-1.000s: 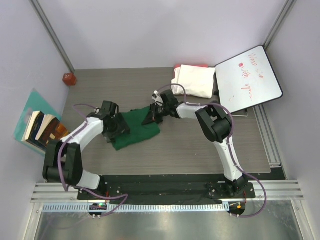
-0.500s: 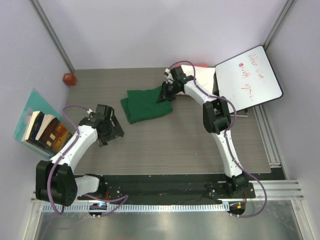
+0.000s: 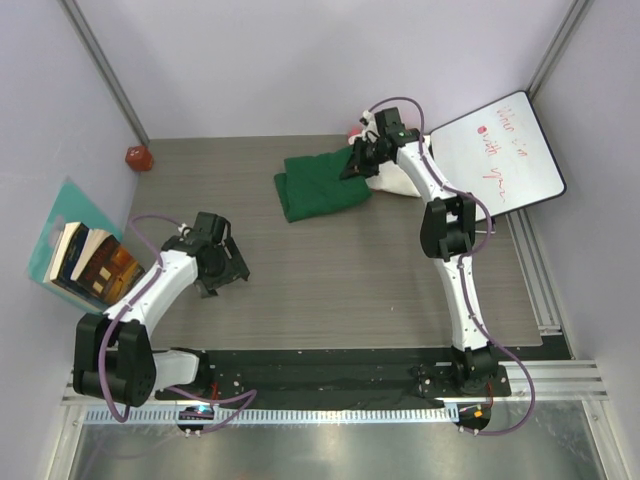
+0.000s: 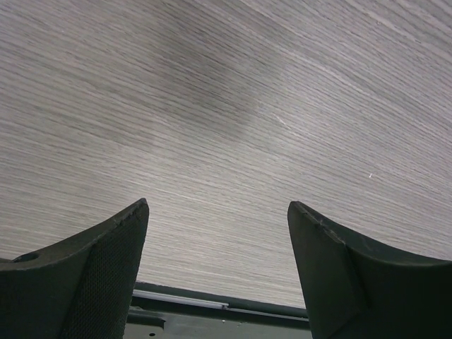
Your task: Fold and stack the t-shirts
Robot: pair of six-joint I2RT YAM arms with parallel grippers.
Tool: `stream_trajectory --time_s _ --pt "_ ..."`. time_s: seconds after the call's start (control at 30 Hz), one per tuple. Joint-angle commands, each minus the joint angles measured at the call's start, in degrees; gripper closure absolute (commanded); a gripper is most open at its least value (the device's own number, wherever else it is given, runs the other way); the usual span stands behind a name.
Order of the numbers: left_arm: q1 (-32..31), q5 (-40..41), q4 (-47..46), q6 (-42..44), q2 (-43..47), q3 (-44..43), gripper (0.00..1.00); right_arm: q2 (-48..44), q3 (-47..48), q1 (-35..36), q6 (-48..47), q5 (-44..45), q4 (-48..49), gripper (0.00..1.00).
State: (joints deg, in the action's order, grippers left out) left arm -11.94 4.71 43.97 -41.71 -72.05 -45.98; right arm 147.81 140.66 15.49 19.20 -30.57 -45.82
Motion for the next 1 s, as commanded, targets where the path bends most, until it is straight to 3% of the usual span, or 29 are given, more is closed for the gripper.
stream_trajectory --time_s 0.0,0.43,0.73,0.97 --pt "-0.1 -1.0 -1.5 0.4 -0.9 0.3 0.2 -1.7 6.5 0.9 -0.9 -1.3 0.6 0.99" --pt "-0.2 -2.2 -2.5 0.4 -2.0 1.0 0.22 -6.8 3.0 -8.1 -1.5 -0.8 2.1 0.99" --pt "-0.2 -2.3 -2.0 1.1 -2.2 0.2 0.23 -5.6 8.4 -11.0 -0.3 -1.8 3.8 0.99" --pt "-0.1 -2.9 -2.5 0.9 -2.7 0.6 0.24 -9.2 5.6 -13.3 0.0 -3.7 6.0 0.99"
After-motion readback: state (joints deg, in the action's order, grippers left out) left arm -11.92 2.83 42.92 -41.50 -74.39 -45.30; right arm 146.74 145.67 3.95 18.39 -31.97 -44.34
